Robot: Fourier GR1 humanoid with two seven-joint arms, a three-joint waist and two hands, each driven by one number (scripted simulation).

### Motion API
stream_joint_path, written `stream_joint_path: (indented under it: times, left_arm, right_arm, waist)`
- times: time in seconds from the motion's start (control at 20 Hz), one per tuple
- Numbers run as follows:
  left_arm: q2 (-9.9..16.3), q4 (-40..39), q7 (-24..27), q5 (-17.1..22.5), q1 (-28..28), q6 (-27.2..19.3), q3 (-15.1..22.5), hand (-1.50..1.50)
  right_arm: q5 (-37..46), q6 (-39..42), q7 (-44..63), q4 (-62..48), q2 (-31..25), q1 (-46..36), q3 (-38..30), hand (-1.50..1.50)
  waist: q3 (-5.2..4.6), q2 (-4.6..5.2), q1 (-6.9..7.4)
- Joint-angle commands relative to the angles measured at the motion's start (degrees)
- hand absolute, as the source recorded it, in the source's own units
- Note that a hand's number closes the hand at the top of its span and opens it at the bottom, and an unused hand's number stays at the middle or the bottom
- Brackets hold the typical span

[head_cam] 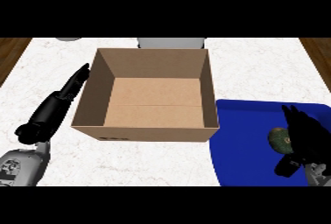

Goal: Pick the squash from the tray and place it in the cardboard box

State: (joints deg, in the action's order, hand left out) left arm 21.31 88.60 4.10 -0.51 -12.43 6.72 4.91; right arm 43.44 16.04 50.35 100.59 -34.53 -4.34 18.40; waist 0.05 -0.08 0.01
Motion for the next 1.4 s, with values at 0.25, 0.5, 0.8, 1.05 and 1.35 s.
stream_joint_path:
  times: [0.25,0.5,0.8,1.05,1.35]
  left_arm:
    - [-2.01,2.35,-0.92,-1.93,2.36,4.04,-2.36,0.0]
    - [-5.02,0.29,-0.92,-5.38,0.53,2.25,-2.08,0.0]
    - [-5.77,-0.85,0.23,-4.95,-0.08,4.96,-4.2,0.0]
    - [-5.55,-0.7,-3.22,-5.76,-3.24,4.56,-5.6,0.0]
    - [-4.04,-2.17,-0.4,-4.2,-2.42,7.62,-8.12,0.0]
  right_arm:
    - [6.27,-0.01,-4.8,-4.59,5.68,2.32,-3.21,-1.5]
    - [10.15,-0.73,-5.9,-8.51,7.88,2.57,-4.33,-1.5]
    - [8.56,1.17,-10.85,-9.58,7.87,2.93,-9.94,-1.5]
    - [11.05,-3.22,-21.83,-20.29,6.37,-0.16,-9.48,1.5]
    - [18.48,-11.88,-24.4,-19.29,8.47,0.28,-6.83,1.5]
  waist:
    - [-0.04,0.04,-0.06]
    - [-0.04,0.07,-0.09]
    - [-0.05,0.06,-0.18]
    - [-0.02,0.15,0.03]
    - [-0.04,0.12,-0.08]
